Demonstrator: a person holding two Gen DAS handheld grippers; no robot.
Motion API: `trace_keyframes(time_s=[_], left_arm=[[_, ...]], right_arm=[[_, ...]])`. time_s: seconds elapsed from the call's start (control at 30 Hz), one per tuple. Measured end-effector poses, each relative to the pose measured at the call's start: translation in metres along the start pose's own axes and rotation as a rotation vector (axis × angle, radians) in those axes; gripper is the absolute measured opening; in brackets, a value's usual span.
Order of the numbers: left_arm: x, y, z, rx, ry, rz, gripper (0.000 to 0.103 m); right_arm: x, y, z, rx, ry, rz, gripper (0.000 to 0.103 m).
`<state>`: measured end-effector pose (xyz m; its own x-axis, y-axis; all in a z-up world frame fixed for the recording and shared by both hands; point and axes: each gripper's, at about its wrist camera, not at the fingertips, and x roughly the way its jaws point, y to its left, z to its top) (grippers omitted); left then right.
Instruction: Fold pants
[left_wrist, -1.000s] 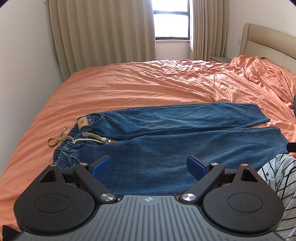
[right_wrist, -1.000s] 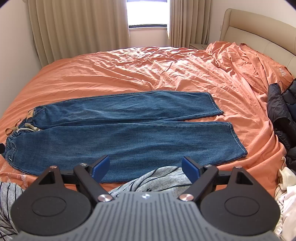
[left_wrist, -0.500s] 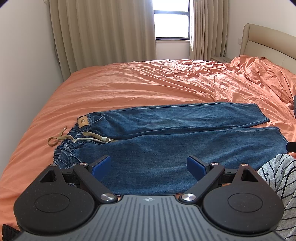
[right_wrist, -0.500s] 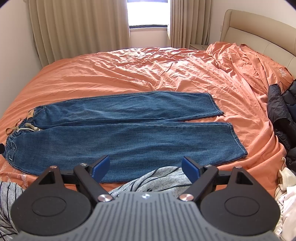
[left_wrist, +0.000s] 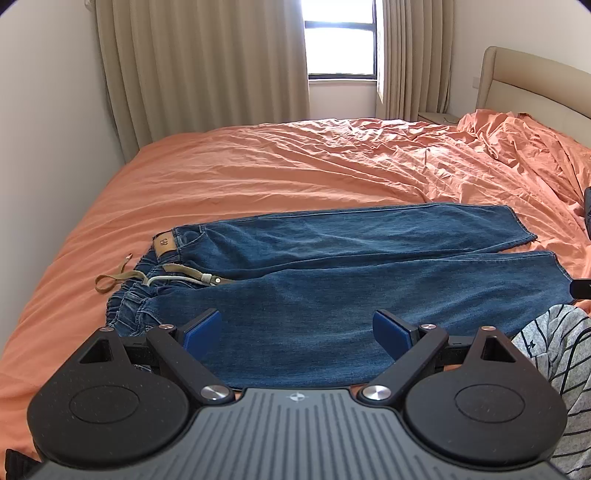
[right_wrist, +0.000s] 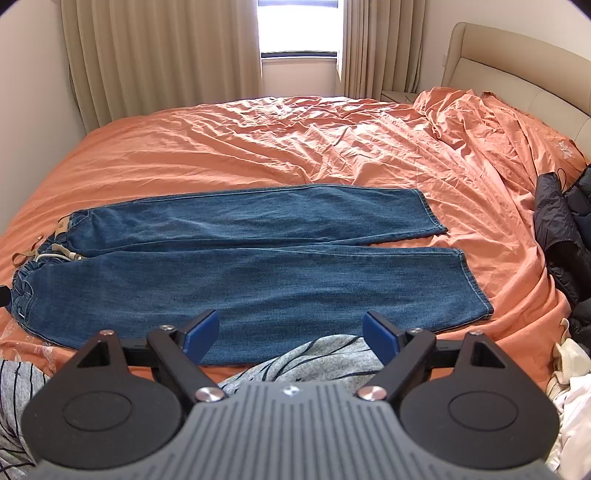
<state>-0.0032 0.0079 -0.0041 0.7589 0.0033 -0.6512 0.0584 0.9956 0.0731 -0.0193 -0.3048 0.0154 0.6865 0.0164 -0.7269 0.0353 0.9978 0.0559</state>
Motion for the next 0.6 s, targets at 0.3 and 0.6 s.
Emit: trace_keyframes(time_s=[0.3,0.6], left_arm=[[-0.0017,-0.0005,-0.0010,-0.001,0.002,0.000,0.103],[-0.0018,0.0017,-0.0028,-0.003,0.008,-0.003,0.103]], right_arm=[[-0.0002,0.0035,0.0002,-0.010,-0.002,0.009,0.081],[0.0015,0.0029,-0.0011,-0.012,0.002,0.016,0.081]])
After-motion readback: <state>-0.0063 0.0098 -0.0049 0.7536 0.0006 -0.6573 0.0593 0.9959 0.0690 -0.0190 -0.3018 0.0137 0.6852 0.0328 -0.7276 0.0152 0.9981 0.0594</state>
